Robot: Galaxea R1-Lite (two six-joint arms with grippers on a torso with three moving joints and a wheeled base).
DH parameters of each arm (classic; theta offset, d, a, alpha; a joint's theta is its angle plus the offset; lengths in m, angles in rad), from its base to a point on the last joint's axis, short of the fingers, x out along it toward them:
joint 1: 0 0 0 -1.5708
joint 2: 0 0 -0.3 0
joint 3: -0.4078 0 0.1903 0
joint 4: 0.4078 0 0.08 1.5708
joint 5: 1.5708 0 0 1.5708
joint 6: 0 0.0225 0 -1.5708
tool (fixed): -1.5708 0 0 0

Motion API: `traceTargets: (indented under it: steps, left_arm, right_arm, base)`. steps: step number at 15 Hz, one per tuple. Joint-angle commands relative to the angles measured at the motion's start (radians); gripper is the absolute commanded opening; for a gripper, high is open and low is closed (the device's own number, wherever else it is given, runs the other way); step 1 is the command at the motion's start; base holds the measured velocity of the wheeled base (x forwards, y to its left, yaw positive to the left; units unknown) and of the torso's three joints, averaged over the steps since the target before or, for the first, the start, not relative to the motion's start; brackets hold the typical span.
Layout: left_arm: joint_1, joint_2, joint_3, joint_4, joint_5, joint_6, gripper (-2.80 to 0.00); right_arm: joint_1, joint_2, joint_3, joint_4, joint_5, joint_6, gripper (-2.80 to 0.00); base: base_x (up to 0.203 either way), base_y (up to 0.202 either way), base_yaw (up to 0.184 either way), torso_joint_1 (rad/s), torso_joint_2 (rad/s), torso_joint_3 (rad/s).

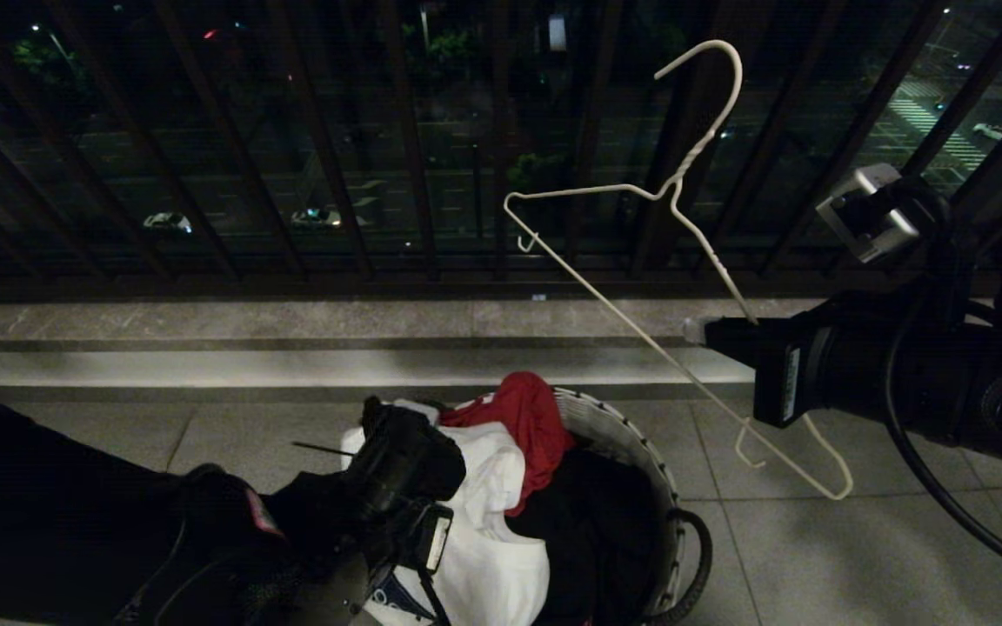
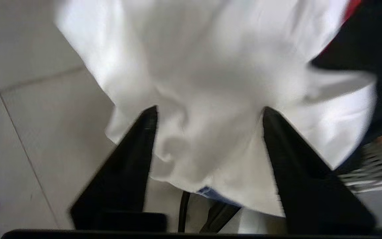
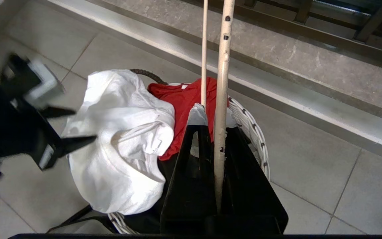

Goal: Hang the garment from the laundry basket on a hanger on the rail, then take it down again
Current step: Pick up clothes from the basket

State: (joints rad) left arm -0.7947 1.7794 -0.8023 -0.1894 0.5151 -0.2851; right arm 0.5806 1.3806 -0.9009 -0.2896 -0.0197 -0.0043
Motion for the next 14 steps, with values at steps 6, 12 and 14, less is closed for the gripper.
traceTargets:
  steps: [6, 12, 14]
  left_arm:
    - [-0.001, -0.045, -0.143, 0.114, 0.004, 0.015, -2.8]
    - [0.0, 0.074, -0.248, 0.115, 0.001, 0.165, -2.8]
    - [0.0, 0.115, -0.302, 0.115, -0.001, 0.237, -2.8]
  right_arm:
    - [0.001, -0.002, 0.0, -0.002, -0.001, -0.001, -2.8]
    - [0.001, 0.0, 0.0, -0.002, -0.002, -0.001, -2.8]
    - [0.001, 0.0, -0.001, -0.002, -0.002, -0.002, -2.8]
  base:
    - [0.0, 0.0, 0.0, 0.0, 0.0, 0.0]
    - [0.0, 0.0, 0.0, 0.0, 0.0, 0.0]
    - [0.0, 0.0, 0.0, 0.0, 0.0, 0.0]
